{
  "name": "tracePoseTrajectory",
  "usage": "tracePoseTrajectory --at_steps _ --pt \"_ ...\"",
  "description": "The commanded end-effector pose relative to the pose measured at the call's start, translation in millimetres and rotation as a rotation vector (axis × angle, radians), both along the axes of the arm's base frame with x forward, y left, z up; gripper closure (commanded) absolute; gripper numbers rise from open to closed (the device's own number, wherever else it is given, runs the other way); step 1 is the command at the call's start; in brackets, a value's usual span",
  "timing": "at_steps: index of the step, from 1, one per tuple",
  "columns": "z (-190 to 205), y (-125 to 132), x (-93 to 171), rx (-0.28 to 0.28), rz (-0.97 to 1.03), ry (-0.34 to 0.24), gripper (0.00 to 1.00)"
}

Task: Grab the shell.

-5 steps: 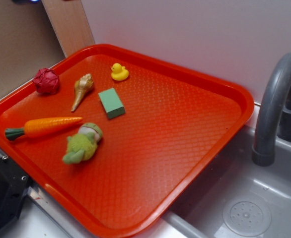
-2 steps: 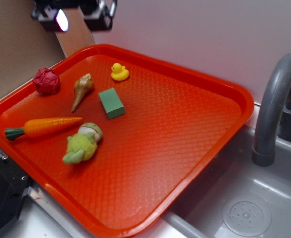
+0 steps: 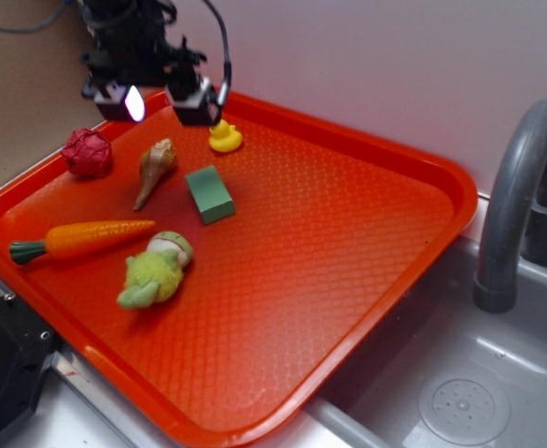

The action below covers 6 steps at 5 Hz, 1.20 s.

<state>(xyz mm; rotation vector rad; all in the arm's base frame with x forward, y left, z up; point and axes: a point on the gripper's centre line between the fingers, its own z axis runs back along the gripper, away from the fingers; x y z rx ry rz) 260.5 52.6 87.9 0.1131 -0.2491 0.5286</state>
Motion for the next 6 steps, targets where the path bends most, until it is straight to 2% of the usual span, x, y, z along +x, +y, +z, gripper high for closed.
tracePoseTrajectory --at_steps 1,2,4,5,6 --pt "-17 24 0 0.071 -0.003 -0.051 0.0" --pt "-15 39 -2 0.092 0.042 -0.068 0.0" --pt "-32 46 1 0.093 0.082 -0.004 0.0" --pt "-39 44 4 0.09 0.06 0.07 1.0" --pt "-20 39 2 0.074 0.021 0.072 1.0"
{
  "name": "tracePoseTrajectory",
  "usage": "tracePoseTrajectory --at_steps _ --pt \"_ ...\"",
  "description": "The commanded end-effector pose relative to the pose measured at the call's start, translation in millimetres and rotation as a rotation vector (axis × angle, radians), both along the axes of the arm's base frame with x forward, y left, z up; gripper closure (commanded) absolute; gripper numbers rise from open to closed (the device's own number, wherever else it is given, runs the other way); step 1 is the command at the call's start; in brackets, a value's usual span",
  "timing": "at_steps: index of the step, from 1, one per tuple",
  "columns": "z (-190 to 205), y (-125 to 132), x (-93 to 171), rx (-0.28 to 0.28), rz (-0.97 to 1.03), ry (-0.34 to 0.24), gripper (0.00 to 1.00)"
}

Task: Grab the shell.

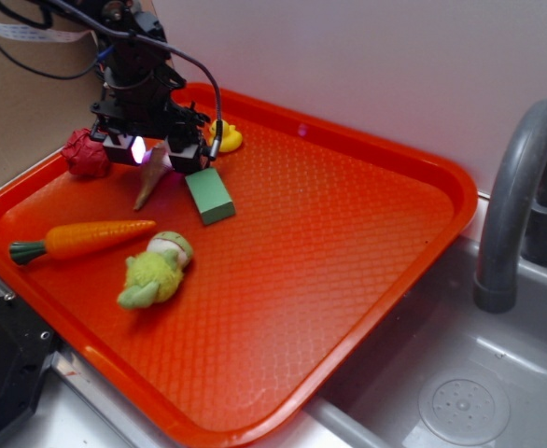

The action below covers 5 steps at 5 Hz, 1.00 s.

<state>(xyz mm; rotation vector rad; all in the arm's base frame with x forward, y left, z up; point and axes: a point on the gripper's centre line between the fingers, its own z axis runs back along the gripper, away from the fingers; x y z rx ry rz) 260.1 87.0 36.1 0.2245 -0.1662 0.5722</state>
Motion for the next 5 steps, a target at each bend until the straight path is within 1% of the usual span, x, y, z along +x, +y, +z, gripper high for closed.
tracePoseTrajectory --at_steps 1,2,3,4,5 --pt "82 -14 2 -0.011 -0.124 -0.057 1.0" --pt "132 -43 4 -0.059 -0.241 -0.026 1.0" --pt "182 -72 0 -0.102 -0.388 0.025 1.0" --pt "188 -95 -9 -0.099 -0.483 0.054 1.0" --pt "198 -112 -13 -0.106 -0.551 0.019 1.0"
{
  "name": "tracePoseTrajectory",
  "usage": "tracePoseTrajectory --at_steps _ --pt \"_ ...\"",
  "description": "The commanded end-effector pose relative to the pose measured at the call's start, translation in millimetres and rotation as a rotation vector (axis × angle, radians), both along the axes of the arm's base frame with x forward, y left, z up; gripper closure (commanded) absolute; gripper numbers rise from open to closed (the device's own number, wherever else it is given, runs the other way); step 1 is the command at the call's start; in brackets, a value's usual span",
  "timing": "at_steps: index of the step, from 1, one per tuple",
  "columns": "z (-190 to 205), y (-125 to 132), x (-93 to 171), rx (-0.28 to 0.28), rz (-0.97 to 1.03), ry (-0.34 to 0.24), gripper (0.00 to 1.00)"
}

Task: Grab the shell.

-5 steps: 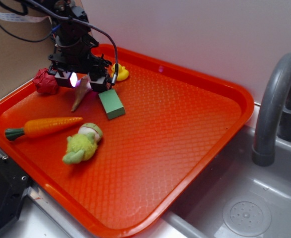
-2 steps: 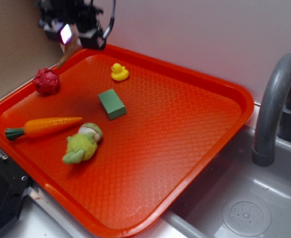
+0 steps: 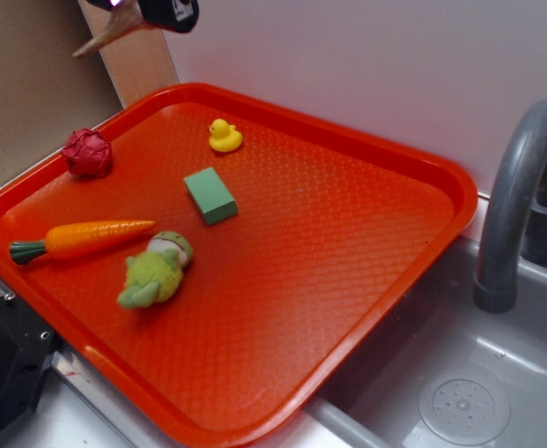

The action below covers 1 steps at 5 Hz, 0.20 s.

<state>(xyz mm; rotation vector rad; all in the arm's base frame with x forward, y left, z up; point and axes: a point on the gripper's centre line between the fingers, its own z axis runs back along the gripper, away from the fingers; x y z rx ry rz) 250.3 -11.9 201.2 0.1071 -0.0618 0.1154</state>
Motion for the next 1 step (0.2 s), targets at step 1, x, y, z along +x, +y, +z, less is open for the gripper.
tracePoseTrajectory --at_steps 1 --pt "37.3 -11.9 -6.6 -0.046 -0.119 -0.08 1.0"
